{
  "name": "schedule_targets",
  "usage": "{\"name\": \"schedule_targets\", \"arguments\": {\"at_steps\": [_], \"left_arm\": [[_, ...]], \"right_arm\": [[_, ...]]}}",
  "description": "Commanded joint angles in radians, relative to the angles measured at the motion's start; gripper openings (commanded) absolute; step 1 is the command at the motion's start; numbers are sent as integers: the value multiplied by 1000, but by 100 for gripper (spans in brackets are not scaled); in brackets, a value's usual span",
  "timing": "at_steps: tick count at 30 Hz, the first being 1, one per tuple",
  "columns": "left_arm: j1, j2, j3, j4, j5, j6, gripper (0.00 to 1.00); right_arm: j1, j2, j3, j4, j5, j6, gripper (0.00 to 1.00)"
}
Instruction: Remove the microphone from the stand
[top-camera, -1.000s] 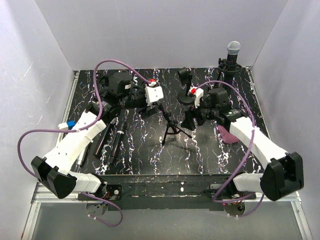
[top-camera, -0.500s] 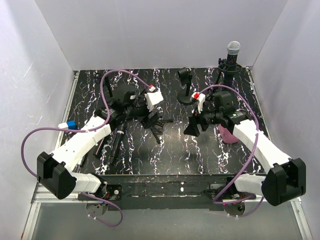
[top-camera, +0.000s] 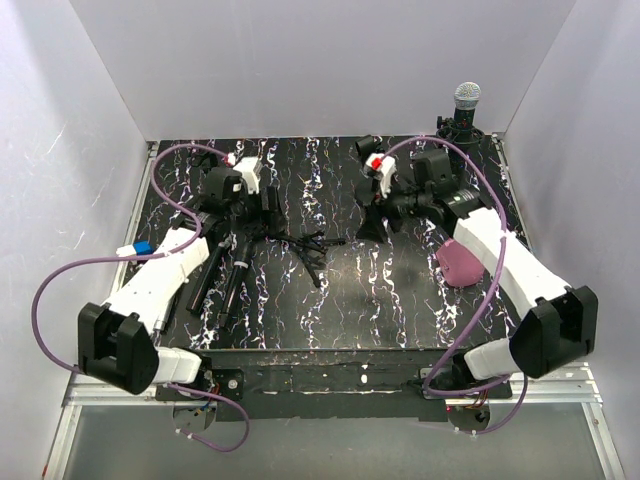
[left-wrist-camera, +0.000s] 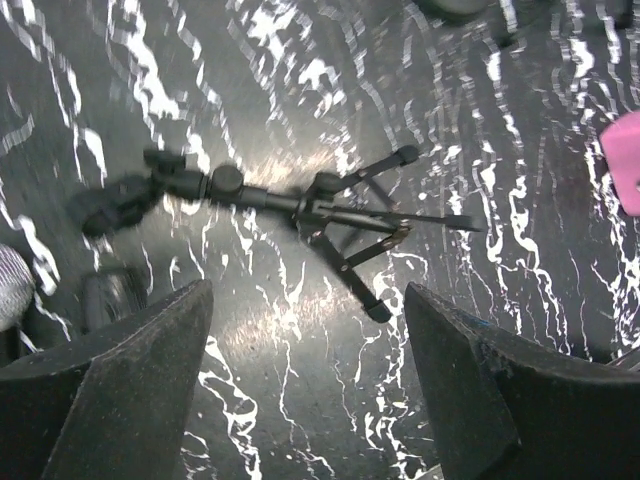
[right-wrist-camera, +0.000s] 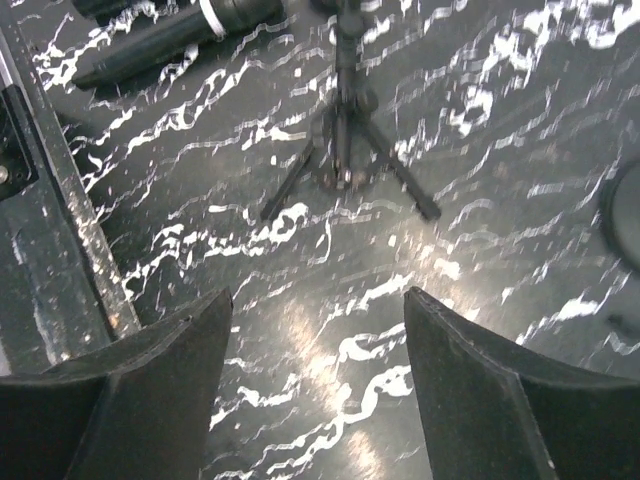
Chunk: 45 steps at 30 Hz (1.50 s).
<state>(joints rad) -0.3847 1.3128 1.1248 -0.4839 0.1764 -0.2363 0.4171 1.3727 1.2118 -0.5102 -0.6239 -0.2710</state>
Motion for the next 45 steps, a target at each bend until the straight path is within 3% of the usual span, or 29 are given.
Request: {"name": "schedule_targets", "arguments": {"at_steps": [1,5,7,14,22,26,32,38,45], "left_arm": [[41,22,-100,23,40,-208,76],[41,26,-114,86,75,-96,77],[41,32,-94,56,5,-29,79],[59,-4,-115,42,120,112,80],[96,-61,-160,45,175,138,80],[109,-73,-160,47,189,123,80],[128,-75,-190,93,199,-12,80],[136,-12,-229,157,225,-228,80],[150,281,-99,111,215,-641,66]], "right_arm": [[60,87,158,10,36,-74,73],[136,184,206,73,91,-63,69],[170,225,239,73,89,-56,69],[236,364,328,87,124,-59,65],[238,419,292,108,162,-108,60],[246,457,298,59,151,-148,53],[255,493,318,19,142,-186,35],[276,499,316,13,177,-215,3],[279,493,289,5,220,-200,1]]}}
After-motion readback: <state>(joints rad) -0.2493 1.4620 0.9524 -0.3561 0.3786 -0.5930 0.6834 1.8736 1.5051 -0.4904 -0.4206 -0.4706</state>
